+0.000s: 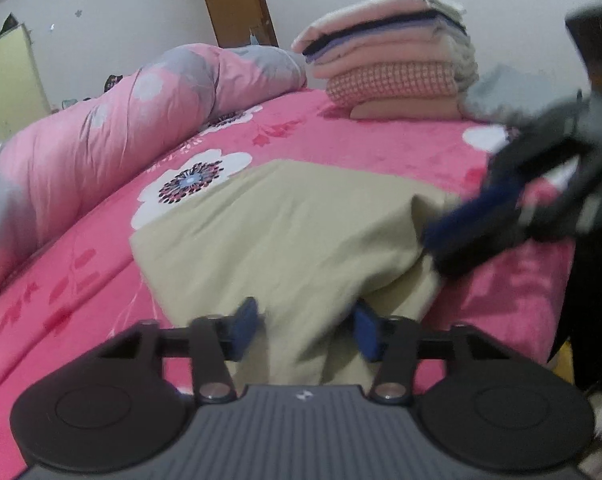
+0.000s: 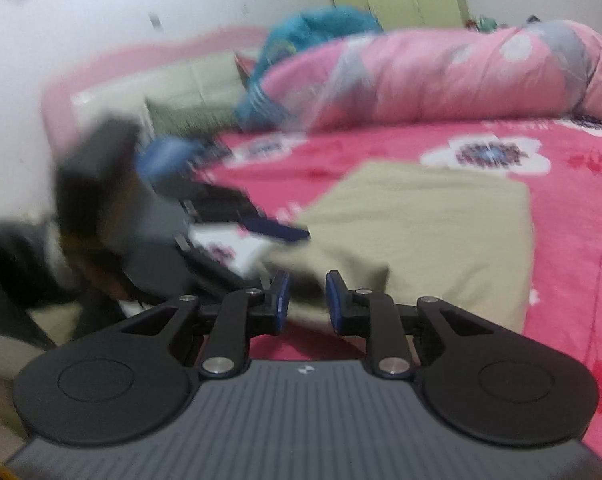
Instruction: Fold clothes
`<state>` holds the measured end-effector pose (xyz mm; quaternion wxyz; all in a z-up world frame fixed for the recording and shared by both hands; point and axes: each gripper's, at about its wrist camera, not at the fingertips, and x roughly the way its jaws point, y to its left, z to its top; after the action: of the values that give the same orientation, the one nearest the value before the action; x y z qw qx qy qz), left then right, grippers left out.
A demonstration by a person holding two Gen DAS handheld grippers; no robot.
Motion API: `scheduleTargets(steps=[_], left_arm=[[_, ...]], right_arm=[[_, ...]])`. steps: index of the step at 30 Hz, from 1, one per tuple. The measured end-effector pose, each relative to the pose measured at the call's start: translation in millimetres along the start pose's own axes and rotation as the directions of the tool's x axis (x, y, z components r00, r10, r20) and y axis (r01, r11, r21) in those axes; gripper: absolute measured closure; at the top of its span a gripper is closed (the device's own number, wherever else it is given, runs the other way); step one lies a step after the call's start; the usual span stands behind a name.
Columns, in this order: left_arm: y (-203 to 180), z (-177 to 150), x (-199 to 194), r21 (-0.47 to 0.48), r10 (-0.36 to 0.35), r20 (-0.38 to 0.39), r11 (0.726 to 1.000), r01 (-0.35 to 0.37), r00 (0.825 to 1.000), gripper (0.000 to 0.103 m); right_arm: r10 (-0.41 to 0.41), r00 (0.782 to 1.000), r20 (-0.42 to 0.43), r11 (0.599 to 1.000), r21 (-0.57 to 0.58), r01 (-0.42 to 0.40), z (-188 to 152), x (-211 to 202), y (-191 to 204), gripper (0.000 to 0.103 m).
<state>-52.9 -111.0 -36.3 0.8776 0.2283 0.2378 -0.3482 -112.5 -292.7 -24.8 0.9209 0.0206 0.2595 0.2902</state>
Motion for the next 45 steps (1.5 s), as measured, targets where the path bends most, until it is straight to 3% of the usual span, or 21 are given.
scheduleTargets(steps=[2,4,7,10,12,14,18,21,24,26,27,30,33,34,36,39,42,45], left_arm=[[0,1,-3,-0.011,0.017,0.034,1.0,-0.016,0.999,0.087],[-1,2,-8,-0.018,0.028,0.069,0.999,-0.027,0.997,0.091],[-1,5,-14,-0.021,0.025,0.099,1.0,-0.023,0.995,0.092],[2,2,-14,-0.025,0.013,0.092,1.0,-0.011,0.996,0.089],[4,-1,-12,-0.026,0.002,0.081,1.0,0.0,0.997,0.08],[3,-6,-12,-0.02,-0.001,0.067,1.0,0.002,0.998,0.068],[4,-15,-17,-0.032,0.005,0.05,0.999,-0.003,0.999,0.062],[7,-18,-20,-0.051,0.018,0.049,0.999,-0.015,0.999,0.062],[7,-18,-18,-0.051,0.021,0.045,0.999,-0.019,0.999,0.062],[6,-17,-17,-0.048,0.014,0.041,0.999,-0.012,0.999,0.062],[6,-17,-18,-0.05,0.013,0.037,0.999,-0.011,0.999,0.062],[10,-16,-24,-0.075,-0.007,0.035,0.997,0.01,0.999,0.058],[19,-14,-35,-0.129,-0.098,0.063,0.986,0.106,0.993,0.044],[21,-12,-38,-0.142,-0.129,0.074,0.98,0.139,0.989,0.039],[22,-10,-37,-0.16,-0.168,0.078,0.971,0.178,0.983,0.038],[25,-7,-33,-0.186,-0.164,0.078,0.967,0.176,0.983,0.038],[30,-3,-27,-0.204,-0.161,0.077,0.963,0.173,0.984,0.039],[30,1,-18,-0.174,-0.163,0.051,0.97,0.169,0.985,0.046]], right_arm=[[-0.083,0.993,-0.079,0.996,-0.043,0.08,-5,13,6,0.085],[-0.165,0.976,-0.142,0.986,-0.055,0.159,-10,25,7,0.087],[-0.179,0.974,-0.139,0.984,-0.016,0.178,-16,27,5,0.087],[-0.121,0.99,-0.073,0.992,0.032,0.124,-14,14,9,0.085],[-0.077,0.997,-0.003,0.996,0.044,0.077,-10,1,13,0.085],[-0.084,0.994,0.063,0.996,0.014,0.083,-5,-11,18,0.085],[-0.15,0.987,0.059,0.975,-0.156,0.158,4,-9,27,0.079],[-0.243,0.969,0.038,0.898,-0.368,0.24,4,3,39,0.075],[-0.259,0.965,0.028,0.863,-0.443,0.244,7,13,40,0.073],[-0.269,0.963,-0.018,0.853,-0.469,0.23,5,23,40,0.082],[-0.271,0.962,-0.033,0.852,-0.474,0.224,5,26,39,0.101],[-0.245,0.969,-0.01,0.888,-0.404,0.22,4,18,30,0.101],[-0.194,0.98,0.043,0.938,-0.285,0.198,4,3,16,0.101],[-0.16,0.985,0.063,0.962,-0.214,0.17,4,-2,7,0.101],[-0.097,0.989,0.109,0.991,-0.076,0.105,3,-11,-12,0.101],[-0.015,0.985,0.171,0.999,0.04,0.008,-5,-17,-30,0.101],[0.016,0.99,0.138,1.0,0.006,-0.017,-11,-15,-30,0.101],[0.033,0.994,0.107,0.998,-0.049,-0.028,-15,-14,-25,0.101]])
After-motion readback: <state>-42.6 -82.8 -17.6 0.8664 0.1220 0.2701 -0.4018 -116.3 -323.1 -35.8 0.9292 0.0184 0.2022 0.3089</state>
